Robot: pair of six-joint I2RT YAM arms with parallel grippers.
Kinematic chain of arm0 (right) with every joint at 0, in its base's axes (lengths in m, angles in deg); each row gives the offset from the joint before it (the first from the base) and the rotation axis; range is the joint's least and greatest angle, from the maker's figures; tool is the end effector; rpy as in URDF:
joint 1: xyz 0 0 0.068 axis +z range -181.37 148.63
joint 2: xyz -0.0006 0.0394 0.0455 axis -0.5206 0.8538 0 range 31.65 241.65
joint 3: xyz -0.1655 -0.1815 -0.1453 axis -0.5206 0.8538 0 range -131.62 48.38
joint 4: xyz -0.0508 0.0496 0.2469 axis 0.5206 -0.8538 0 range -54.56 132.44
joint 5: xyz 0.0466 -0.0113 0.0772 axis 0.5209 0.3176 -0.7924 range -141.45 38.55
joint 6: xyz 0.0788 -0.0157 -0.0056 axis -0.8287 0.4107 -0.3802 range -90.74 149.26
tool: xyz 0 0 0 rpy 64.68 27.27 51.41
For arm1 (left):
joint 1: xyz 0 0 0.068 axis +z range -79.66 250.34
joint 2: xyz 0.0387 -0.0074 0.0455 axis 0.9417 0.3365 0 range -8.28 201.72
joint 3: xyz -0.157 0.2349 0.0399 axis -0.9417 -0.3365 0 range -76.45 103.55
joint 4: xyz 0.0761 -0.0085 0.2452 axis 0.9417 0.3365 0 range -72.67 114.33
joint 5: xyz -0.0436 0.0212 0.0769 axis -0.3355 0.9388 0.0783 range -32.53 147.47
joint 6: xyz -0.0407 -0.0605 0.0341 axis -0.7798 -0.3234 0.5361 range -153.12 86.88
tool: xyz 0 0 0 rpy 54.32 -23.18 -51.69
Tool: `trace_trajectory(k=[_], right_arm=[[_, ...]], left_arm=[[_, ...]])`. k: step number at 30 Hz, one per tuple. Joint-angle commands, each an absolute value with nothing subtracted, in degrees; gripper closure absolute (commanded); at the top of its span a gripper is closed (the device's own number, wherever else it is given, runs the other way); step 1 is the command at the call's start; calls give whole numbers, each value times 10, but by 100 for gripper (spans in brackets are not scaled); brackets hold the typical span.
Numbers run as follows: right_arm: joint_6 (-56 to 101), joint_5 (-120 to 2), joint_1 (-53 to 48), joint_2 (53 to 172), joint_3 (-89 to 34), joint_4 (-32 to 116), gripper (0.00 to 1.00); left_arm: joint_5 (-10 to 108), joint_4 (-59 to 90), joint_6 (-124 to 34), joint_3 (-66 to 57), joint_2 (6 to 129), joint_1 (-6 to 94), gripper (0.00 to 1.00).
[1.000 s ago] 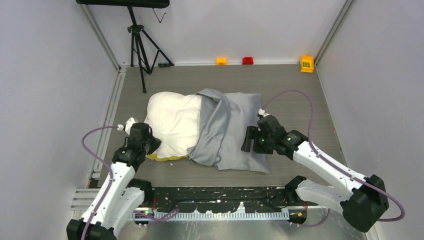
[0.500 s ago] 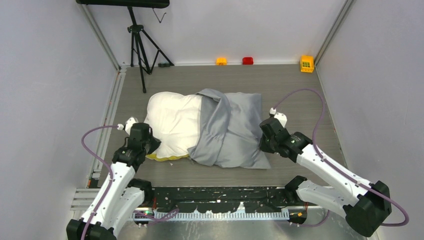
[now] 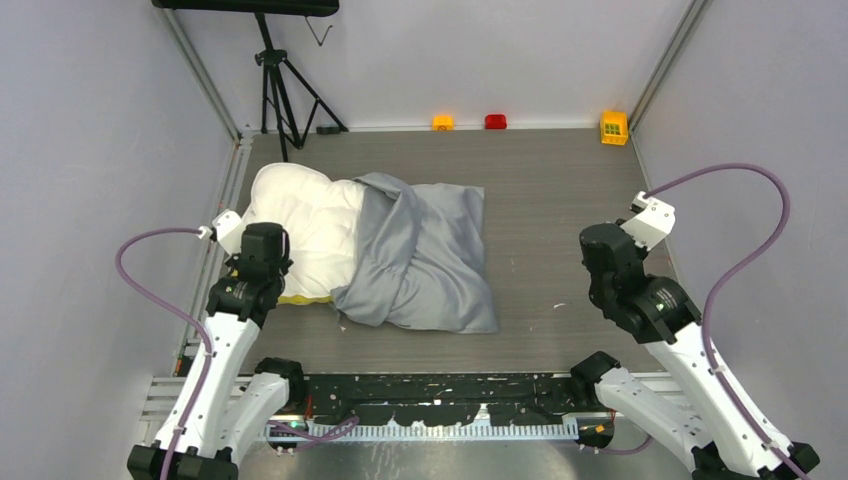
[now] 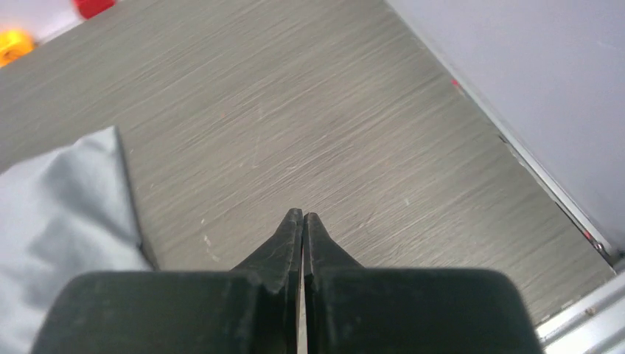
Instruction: Remove the pillowcase from the pillow
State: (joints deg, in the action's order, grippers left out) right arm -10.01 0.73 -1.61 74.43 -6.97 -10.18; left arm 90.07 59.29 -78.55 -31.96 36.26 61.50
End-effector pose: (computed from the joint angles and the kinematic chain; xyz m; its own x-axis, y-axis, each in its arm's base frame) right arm 0.1378 0.0155 0.3374 -0.2929 0.2796 -0.9144 0.5243 0.8467 0.0909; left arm 0.1652 0.0123 0.2789 -0.2744 -0.5647 -0.7783 -0.6579 0.7006 -0.2764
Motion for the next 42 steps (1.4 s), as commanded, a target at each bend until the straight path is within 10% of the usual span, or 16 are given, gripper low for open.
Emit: trace_trajectory(k=[1, 7, 42], right_arm=[[-15, -155, -18, 732, -64, -43, 86], [7, -436, -18, 779, -40, -38, 15], [-137, -329, 199, 898, 99, 41, 10]], left_arm=[[893, 528, -764, -317, 350, 619, 100], [823, 510, -794, -353, 346, 619, 100], [793, 492, -764, -366, 363, 620, 100]])
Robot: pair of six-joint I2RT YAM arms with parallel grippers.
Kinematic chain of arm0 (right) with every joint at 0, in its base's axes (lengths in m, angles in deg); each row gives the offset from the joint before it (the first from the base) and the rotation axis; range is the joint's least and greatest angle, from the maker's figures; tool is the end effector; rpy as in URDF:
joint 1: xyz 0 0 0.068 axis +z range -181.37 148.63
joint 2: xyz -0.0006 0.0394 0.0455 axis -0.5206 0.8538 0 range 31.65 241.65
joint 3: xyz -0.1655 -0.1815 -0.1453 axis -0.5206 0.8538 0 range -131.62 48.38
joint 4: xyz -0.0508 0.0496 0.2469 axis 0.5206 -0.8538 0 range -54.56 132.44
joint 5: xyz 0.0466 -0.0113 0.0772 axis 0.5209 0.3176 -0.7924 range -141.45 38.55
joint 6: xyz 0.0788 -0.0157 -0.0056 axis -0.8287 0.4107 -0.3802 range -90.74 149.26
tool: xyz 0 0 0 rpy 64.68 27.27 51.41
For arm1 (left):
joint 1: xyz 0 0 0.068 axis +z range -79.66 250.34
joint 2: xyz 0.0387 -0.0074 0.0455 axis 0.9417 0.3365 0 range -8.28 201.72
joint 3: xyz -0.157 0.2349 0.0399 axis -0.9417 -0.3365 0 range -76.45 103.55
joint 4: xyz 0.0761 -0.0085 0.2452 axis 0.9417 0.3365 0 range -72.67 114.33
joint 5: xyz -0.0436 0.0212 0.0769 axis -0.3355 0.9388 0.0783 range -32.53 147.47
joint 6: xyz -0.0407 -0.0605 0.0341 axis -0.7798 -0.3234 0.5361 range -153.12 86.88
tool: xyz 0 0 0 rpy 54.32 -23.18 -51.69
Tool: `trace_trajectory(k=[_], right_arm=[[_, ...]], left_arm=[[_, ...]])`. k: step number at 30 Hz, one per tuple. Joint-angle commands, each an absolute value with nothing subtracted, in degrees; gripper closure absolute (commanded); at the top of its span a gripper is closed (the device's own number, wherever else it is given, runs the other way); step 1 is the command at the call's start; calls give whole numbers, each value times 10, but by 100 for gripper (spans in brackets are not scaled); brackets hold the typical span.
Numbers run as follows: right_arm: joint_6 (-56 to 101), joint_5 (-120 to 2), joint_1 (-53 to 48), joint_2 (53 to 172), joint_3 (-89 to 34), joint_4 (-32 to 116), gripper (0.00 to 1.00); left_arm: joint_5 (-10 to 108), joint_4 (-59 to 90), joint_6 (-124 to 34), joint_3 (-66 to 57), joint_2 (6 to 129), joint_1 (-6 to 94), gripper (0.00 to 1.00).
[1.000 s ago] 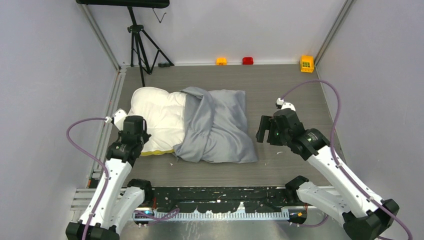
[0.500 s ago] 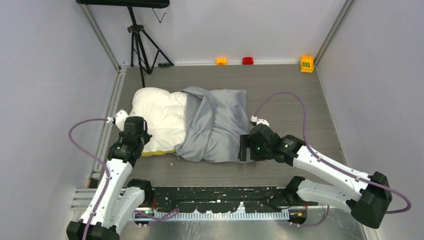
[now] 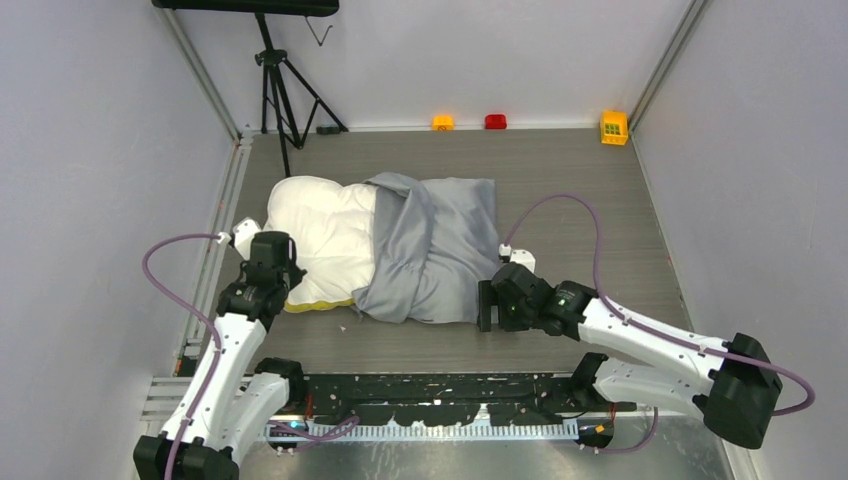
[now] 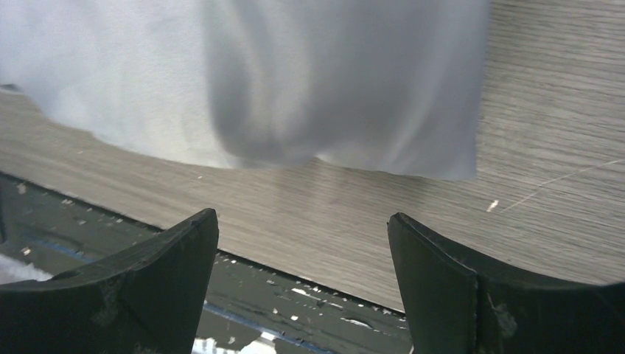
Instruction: Remove the pillowcase from the pillow
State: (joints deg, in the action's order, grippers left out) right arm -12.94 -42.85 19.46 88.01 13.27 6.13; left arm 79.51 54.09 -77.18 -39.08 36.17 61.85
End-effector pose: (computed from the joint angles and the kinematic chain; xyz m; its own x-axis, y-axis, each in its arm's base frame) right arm 0.1272 0.1398 0.1925 -0.8757 -0.0236 -0.4822 -0.1724 0.9482 0.2668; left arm 0.1700 0.0010 0.2415 -0.4012 -0.5919 -0.6991 -0.5705 0.7586 -0.3149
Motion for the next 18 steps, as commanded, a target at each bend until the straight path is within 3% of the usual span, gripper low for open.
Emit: trace_trajectory(k=[1, 9, 18], right_arm=[[-132, -325, 198, 901, 95, 45, 10], [-246, -347, 136, 748, 132, 107, 10], [-180, -464, -22, 824, 78, 92, 6]], left_arm=[[794, 493, -763, -364, 364, 620, 100], [794, 505, -758, -359, 358, 619, 100], [791, 503, -753, -361, 353, 620, 100]])
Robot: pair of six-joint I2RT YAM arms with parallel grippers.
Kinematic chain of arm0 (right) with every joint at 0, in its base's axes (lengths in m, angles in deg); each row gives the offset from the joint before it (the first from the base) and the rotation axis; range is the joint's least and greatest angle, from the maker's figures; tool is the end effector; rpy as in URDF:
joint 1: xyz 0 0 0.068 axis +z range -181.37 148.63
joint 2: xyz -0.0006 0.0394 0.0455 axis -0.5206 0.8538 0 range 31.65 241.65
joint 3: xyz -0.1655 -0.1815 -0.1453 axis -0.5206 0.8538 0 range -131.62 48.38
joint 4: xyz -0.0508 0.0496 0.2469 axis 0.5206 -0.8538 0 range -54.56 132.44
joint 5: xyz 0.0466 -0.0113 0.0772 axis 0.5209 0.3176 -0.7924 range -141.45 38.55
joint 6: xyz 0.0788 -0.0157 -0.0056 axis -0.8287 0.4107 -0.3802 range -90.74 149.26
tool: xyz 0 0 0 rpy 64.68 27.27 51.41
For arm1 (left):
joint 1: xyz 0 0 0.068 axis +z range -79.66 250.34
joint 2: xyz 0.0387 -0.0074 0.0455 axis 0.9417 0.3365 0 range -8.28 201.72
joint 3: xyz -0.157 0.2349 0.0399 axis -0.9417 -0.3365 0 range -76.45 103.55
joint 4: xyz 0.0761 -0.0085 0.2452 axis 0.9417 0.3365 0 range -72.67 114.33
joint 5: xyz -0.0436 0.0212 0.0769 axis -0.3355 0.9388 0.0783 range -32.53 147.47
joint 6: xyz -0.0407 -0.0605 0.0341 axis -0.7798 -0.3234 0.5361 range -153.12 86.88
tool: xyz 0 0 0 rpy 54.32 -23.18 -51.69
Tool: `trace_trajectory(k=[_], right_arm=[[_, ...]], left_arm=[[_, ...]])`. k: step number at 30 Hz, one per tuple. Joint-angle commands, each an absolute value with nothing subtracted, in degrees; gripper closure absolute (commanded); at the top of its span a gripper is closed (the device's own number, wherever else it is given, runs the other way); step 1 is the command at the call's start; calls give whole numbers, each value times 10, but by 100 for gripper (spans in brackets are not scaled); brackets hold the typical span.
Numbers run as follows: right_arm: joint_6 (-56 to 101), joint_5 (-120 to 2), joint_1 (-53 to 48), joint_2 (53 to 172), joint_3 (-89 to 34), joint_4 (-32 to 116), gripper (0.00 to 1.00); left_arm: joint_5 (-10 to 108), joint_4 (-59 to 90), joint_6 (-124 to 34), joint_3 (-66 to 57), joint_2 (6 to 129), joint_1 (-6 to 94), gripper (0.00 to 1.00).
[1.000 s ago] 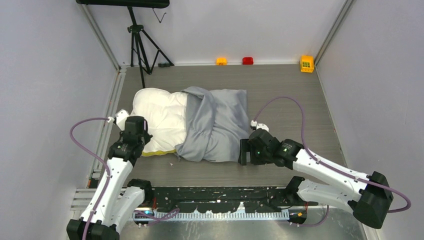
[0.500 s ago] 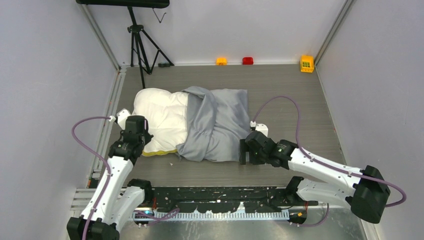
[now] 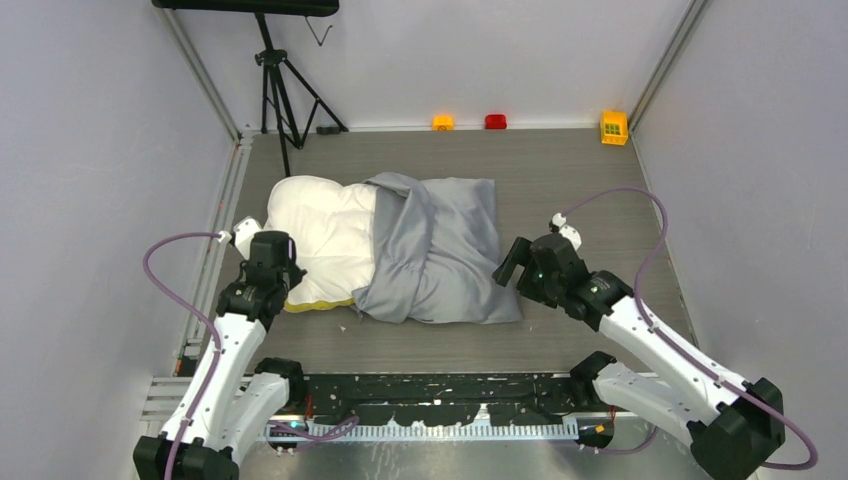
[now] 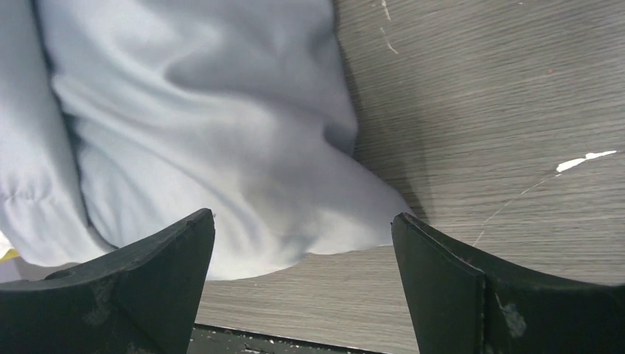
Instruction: Remove the pillowcase from the pillow
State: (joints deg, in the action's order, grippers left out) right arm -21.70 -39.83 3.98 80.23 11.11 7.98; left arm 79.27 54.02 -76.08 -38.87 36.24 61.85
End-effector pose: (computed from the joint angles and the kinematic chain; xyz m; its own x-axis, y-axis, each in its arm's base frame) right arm 0.1575 0.0946 0.2311 -0.7193 0.4224 -0.5515 0.1690 0.8765 0.4508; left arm 0.1705 0.0007 0.2427 -0.4116 -0.5784 -0.7043 -0.5594 0.7705 -0.3058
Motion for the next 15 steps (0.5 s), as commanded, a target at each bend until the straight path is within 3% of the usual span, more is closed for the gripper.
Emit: trace_trajectory(k=[1, 5, 10, 14, 15], right_arm=[[-172, -496, -48, 826, 81, 105, 6], [-166, -623, -121, 870, 111, 175, 6], [-185, -696, -126, 963, 134, 239, 13], [-178, -670, -126, 965, 148, 259, 27], [-175, -670, -126, 968, 147, 260, 36]], left_arm=[[792, 504, -751, -360, 352, 620, 100], [796, 503, -748, -365, 346, 619, 100], [786, 503, -749, -369, 346, 620, 100], [781, 503, -751, -370, 344, 620, 100], [780, 502, -751, -371, 344, 620, 100]])
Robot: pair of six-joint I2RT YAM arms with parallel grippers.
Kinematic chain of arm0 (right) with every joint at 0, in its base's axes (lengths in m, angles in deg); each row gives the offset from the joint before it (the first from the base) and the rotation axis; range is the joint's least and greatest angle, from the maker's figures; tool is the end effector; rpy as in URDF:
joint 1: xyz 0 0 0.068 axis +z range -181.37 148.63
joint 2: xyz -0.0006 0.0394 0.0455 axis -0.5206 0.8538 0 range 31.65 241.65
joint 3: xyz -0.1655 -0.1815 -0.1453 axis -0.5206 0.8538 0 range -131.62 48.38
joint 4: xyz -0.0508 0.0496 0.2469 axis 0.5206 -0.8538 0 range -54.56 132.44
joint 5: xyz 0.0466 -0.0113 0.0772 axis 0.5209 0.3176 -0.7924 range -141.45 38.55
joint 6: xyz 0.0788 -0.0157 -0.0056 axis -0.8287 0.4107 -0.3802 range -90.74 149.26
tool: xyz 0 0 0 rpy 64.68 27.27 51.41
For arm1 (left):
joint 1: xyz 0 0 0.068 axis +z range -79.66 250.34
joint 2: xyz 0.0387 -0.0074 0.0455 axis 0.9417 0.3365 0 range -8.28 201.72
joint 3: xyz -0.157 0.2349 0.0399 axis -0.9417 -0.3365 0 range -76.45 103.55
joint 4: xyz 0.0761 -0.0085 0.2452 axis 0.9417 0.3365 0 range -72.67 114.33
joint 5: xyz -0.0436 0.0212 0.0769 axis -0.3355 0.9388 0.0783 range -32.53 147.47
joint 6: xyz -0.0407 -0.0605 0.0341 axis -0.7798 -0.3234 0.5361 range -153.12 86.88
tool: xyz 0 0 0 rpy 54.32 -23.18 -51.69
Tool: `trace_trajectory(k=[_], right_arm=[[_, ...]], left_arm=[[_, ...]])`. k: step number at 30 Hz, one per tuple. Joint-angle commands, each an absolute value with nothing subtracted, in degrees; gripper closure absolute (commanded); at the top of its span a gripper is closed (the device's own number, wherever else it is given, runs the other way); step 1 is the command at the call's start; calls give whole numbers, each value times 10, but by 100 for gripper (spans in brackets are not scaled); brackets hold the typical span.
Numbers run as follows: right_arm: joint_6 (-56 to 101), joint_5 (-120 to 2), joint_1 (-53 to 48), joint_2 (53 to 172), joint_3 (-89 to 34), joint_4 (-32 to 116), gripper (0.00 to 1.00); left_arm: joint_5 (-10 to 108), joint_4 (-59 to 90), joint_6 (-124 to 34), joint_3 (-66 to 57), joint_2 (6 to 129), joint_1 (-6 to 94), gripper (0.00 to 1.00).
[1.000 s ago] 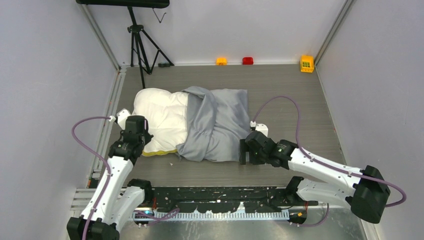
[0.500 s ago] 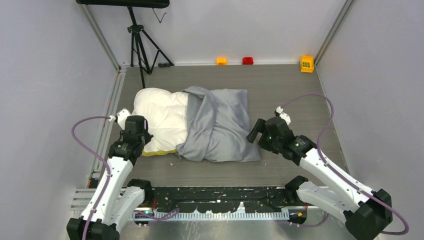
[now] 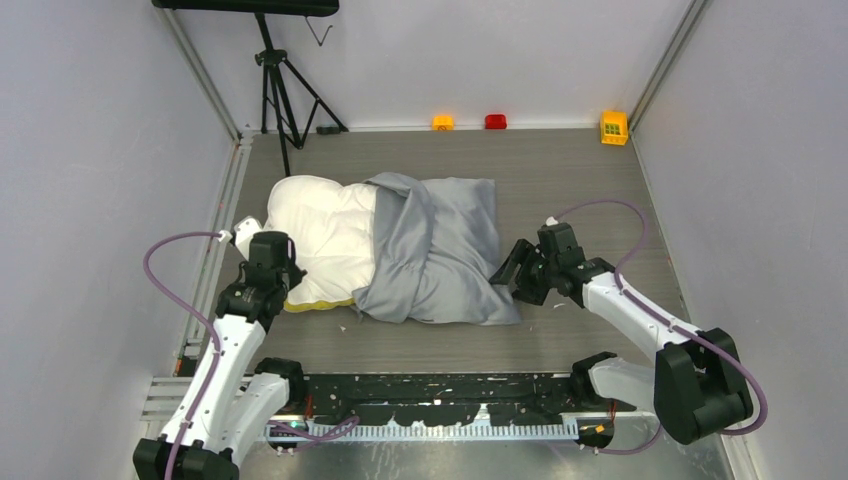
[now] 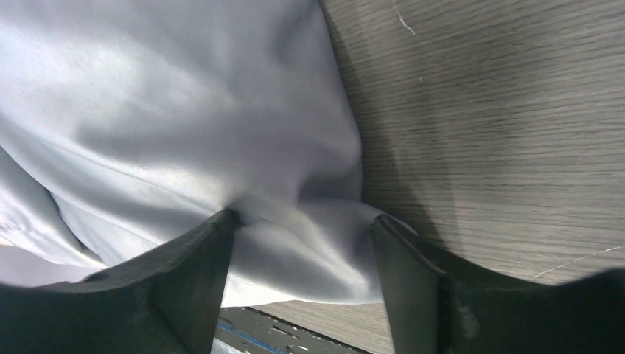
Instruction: Remove the pillowcase from the pillow
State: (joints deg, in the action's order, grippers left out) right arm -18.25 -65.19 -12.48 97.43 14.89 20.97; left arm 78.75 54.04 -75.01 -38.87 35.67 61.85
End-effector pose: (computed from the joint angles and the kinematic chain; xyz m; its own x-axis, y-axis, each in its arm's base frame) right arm 0.2077 0.0886 0.1744 -0.8454 0.4677 -0.2581 0.2604 0.7827 0.5653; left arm 0.1693 0.0003 0.2439 -0.4196 -0.5665 -0.7092 -0.5439 0.7825 -0.3032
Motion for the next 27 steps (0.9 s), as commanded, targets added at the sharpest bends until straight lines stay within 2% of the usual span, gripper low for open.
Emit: trace_trajectory(k=[1, 4, 7, 9, 14, 21, 27], right_arm=[[-173, -673, -126, 973, 144, 262, 45], [-164, -691, -126, 989, 133, 264, 78], [-141, -666, -126, 991, 107, 230, 92], [-128, -607, -130, 984, 73, 180, 99], [-146, -413, -161, 944, -6, 95, 100], [-198, -301, -181, 924, -106, 78, 100], [-241, -149, -208, 957, -213, -46, 100]], left_arm=[[779, 499, -751, -373, 344, 620, 100], [773, 493, -754, -374, 350, 620, 100], [771, 495, -753, -367, 357, 620, 100], [774, 498, -751, -361, 359, 620, 100], [815, 511, -728, -340, 360, 619, 100], [837, 514, -716, -282, 382, 619, 100], [1014, 537, -674, -228, 396, 620, 100]])
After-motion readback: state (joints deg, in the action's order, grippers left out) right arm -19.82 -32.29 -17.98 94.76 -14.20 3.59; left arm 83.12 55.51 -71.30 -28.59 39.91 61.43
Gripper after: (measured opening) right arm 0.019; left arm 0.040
